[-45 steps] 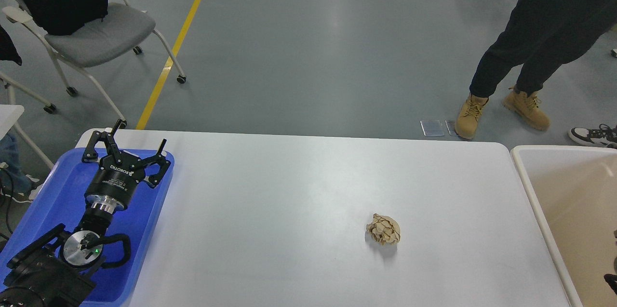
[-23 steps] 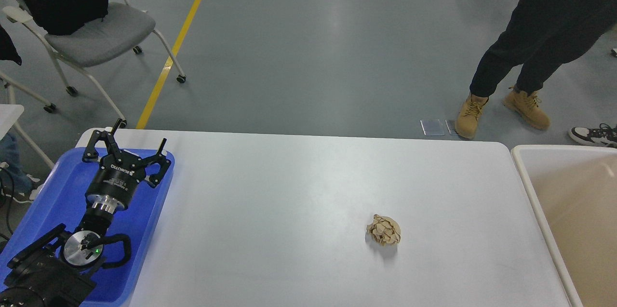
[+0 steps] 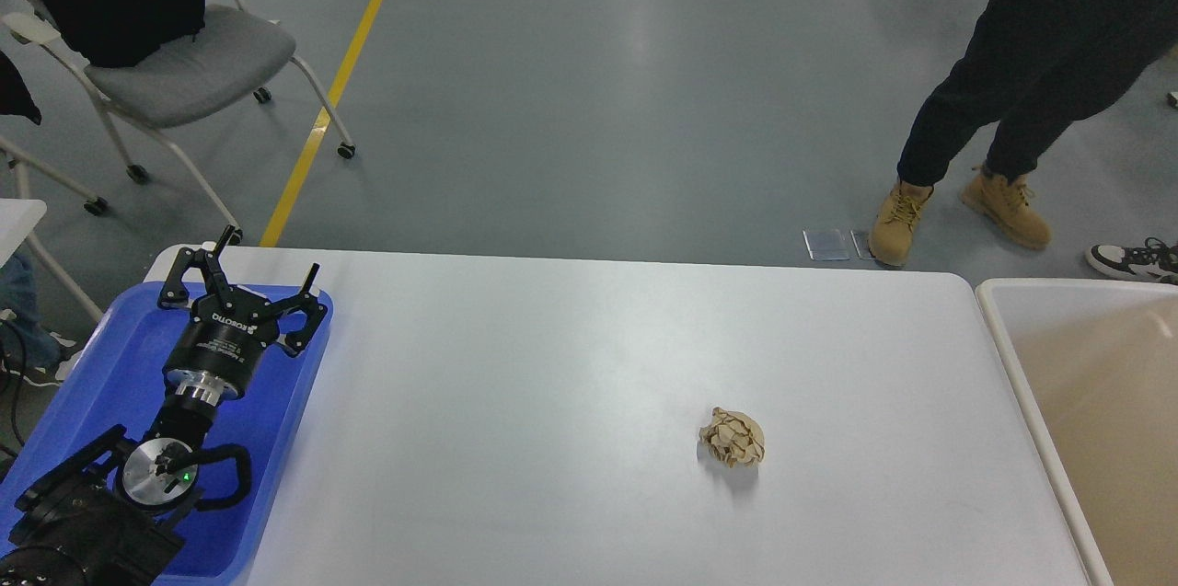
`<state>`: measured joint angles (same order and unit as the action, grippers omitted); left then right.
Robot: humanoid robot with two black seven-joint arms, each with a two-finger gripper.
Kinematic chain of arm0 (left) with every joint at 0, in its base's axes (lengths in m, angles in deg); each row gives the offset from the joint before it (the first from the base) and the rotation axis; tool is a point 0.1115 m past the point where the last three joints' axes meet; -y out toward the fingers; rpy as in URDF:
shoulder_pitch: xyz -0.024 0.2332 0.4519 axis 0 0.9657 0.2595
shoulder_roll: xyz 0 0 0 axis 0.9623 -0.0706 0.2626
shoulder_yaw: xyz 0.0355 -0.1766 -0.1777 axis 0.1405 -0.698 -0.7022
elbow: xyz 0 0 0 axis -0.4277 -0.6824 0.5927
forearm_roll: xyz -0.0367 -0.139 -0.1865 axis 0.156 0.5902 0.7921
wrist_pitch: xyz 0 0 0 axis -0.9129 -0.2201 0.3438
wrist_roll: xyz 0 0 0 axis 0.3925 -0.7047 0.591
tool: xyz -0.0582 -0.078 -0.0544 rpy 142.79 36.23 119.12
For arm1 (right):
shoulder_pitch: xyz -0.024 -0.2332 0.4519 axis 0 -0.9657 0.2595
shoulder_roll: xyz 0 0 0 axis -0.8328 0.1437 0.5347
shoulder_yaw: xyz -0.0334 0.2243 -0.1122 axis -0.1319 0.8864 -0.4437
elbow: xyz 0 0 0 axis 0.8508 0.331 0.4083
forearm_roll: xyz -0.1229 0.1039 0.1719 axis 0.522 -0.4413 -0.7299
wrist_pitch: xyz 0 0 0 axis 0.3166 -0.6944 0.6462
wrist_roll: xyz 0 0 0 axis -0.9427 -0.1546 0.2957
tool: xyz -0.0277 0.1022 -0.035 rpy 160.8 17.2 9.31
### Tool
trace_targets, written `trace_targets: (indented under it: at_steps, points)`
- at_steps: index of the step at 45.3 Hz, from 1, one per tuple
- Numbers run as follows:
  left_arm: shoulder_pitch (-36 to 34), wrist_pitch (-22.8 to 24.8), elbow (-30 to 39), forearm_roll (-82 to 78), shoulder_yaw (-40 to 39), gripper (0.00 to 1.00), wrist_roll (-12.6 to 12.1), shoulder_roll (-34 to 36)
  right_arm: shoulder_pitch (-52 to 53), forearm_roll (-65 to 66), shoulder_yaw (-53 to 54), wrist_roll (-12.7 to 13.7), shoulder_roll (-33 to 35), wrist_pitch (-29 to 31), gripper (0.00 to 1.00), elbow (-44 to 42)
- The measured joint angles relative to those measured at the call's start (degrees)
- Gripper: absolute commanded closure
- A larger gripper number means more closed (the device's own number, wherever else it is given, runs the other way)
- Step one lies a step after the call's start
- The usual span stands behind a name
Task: Tidy desktop
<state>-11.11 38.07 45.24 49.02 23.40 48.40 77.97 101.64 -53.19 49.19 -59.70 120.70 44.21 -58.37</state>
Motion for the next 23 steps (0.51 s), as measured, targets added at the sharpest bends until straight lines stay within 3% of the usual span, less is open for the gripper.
trace_targets:
  at_steps: [23]
  points:
    - [-0.07,0.05,0.01,-0.02,0.1,0.01,-0.1,-0.07,26.61,3.65,-18.57,2.15,6.03,0.09,0.01,25.62]
